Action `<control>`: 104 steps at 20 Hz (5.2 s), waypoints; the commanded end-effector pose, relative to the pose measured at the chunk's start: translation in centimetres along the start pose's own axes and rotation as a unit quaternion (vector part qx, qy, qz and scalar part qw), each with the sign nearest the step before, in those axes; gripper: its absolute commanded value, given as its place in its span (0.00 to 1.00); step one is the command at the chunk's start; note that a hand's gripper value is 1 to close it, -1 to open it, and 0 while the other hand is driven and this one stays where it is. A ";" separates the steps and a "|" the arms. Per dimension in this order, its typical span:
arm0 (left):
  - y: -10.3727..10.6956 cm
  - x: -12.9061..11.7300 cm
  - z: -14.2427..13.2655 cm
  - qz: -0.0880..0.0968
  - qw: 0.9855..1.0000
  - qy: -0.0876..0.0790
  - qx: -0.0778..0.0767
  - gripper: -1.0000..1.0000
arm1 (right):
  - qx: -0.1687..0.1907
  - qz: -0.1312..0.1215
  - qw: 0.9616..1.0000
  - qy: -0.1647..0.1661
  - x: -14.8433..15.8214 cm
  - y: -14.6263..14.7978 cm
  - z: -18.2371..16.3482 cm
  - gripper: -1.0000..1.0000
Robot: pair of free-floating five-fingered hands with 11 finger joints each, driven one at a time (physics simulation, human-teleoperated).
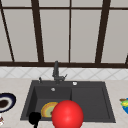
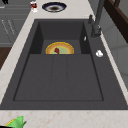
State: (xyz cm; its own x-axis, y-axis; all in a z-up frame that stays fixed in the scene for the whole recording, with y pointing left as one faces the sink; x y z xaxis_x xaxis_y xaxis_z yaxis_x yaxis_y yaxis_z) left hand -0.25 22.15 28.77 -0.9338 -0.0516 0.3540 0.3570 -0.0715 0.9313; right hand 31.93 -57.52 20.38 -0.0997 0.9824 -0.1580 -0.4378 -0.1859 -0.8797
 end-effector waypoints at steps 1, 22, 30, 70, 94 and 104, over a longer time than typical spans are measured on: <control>0.0 0.0 0.0 0.000 1.000 0.000 0.000 0.50 | 0.001 -0.019 0.999 0.038 -1.6 1.6 -0.5 1.00; 0.0 0.0 0.0 0.000 1.000 0.000 0.000 0.50 | -0.004 -0.123 0.991 0.056 -7.5 7.2 -1.6 1.00; 0.0 0.0 0.0 0.000 1.000 0.000 0.000 0.50 | -0.009 -0.110 0.993 0.040 -7.3 5.2 -0.2 0.00; 0.0 0.0 0.0 0.000 1.000 0.000 0.000 0.50 | -0.025 -0.095 0.994 0.038 12.6 -3.8 8.3 0.00; 0.0 0.0 0.0 0.000 1.000 0.000 0.000 0.50 | -0.034 -0.056 0.998 0.006 25.9 -2.4 8.6 0.00; 0.0 0.0 0.0 0.000 1.000 0.000 0.000 0.50 | -0.034 -0.090 0.995 -0.007 27.4 -1.8 11.2 0.00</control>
State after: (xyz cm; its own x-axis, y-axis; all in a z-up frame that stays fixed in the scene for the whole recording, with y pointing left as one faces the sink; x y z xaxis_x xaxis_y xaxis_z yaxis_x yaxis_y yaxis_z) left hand -0.25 22.15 28.77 -0.9338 -0.0516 0.3540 0.3570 -0.0715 0.9313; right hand 21.84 -30.41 22.74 -0.0377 0.9991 0.0178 -0.3828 0.0021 -0.9238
